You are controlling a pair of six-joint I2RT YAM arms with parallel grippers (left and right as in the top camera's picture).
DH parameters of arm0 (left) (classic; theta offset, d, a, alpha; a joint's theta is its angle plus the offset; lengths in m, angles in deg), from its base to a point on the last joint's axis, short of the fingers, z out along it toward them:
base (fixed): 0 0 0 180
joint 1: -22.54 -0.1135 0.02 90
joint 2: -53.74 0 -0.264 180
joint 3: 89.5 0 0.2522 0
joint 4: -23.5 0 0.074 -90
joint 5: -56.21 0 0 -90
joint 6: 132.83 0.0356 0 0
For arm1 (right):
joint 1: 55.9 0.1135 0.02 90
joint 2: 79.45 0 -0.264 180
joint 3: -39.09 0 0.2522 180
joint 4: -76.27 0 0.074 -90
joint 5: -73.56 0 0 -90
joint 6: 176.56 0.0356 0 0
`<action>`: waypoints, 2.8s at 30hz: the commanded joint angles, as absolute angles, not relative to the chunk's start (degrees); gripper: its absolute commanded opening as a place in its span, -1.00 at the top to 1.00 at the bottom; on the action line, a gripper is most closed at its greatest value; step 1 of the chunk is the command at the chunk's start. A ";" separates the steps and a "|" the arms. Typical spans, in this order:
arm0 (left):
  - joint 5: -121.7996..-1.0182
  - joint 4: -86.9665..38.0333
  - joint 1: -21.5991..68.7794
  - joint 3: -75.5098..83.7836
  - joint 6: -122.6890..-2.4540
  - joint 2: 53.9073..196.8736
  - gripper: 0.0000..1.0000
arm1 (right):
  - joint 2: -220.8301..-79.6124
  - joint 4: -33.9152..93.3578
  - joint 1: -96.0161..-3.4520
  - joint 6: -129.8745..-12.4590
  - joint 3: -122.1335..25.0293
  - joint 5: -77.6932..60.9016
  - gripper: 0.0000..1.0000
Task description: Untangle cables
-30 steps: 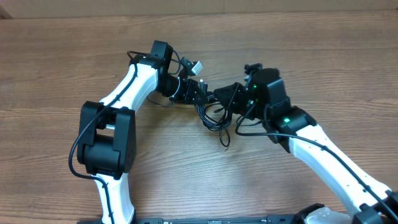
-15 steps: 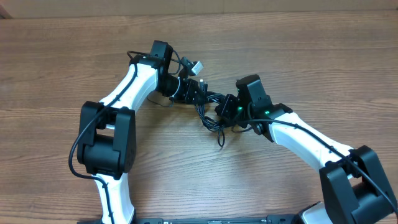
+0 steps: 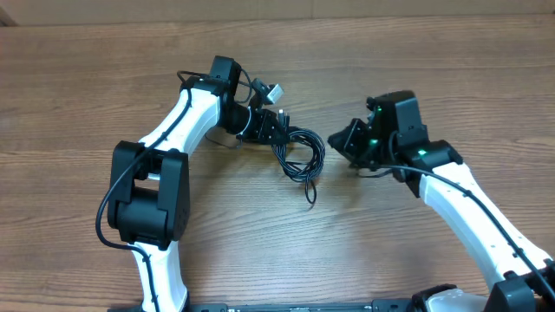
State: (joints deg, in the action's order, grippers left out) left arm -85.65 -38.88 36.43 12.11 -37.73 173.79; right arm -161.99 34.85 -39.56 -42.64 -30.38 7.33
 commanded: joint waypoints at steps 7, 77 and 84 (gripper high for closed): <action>-87.20 -38.79 36.80 13.58 -40.44 172.50 0.92 | -166.65 31.74 -34.60 -38.64 -30.90 7.64 0.86; -95.27 -44.17 35.62 13.58 -118.03 172.50 0.91 | -166.36 38.30 -22.53 -88.39 -30.07 -20.41 0.92; -88.25 -37.64 35.62 13.58 -118.01 172.50 0.92 | -166.36 25.23 -22.53 -88.48 -30.07 -10.40 0.92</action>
State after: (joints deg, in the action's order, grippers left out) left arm -91.16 -39.91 35.58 12.18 -117.88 173.79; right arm -166.82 27.61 -22.75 -87.71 -30.33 -16.60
